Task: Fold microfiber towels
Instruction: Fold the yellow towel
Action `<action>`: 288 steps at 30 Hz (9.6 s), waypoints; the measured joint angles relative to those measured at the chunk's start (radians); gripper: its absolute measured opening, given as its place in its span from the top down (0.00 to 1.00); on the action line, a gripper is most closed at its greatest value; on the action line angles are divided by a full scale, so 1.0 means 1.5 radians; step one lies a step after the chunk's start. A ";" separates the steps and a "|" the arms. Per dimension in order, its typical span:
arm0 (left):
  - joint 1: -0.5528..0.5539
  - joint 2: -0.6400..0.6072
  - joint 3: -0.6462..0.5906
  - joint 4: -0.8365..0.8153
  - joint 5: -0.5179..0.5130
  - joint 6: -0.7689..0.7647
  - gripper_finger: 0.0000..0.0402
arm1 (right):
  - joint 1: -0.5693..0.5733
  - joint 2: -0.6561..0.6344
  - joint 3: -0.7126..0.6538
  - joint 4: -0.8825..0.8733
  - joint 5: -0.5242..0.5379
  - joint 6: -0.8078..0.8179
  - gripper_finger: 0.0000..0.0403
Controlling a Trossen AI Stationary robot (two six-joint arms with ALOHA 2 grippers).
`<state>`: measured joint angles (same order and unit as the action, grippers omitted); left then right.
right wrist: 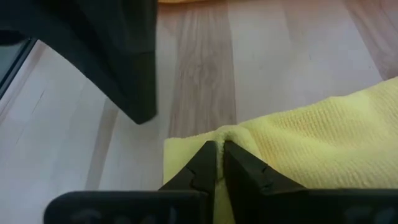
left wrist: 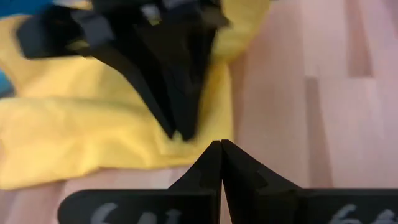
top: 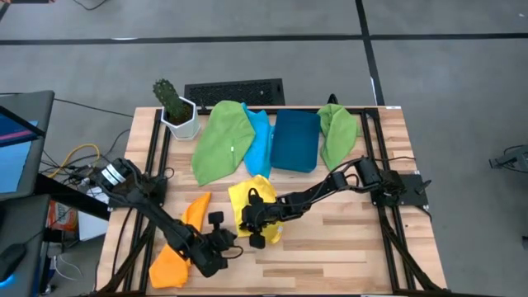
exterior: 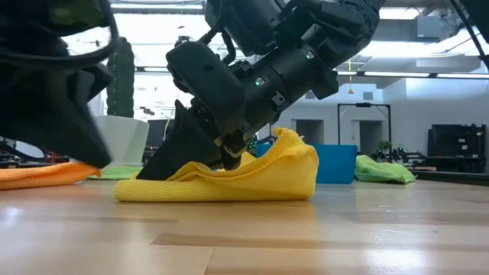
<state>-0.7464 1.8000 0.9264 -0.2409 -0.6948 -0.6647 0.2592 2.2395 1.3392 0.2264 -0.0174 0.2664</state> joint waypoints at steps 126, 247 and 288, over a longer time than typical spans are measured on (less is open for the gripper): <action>0.021 0.044 -0.040 0.048 0.088 -0.069 1.00 | 0.028 -0.247 -0.123 -0.389 0.106 0.079 0.85; 0.148 0.028 -0.017 0.116 0.269 -0.024 1.00 | 0.287 -0.118 0.059 -0.377 0.448 0.645 0.84; 0.150 -0.047 0.037 0.015 0.252 0.012 1.00 | 0.318 -0.073 0.052 -0.332 0.464 0.609 0.95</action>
<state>-0.5217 1.7294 0.9820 -0.2186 -0.3163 -0.6469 0.7356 2.1296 1.4178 -0.2718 0.6781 1.1791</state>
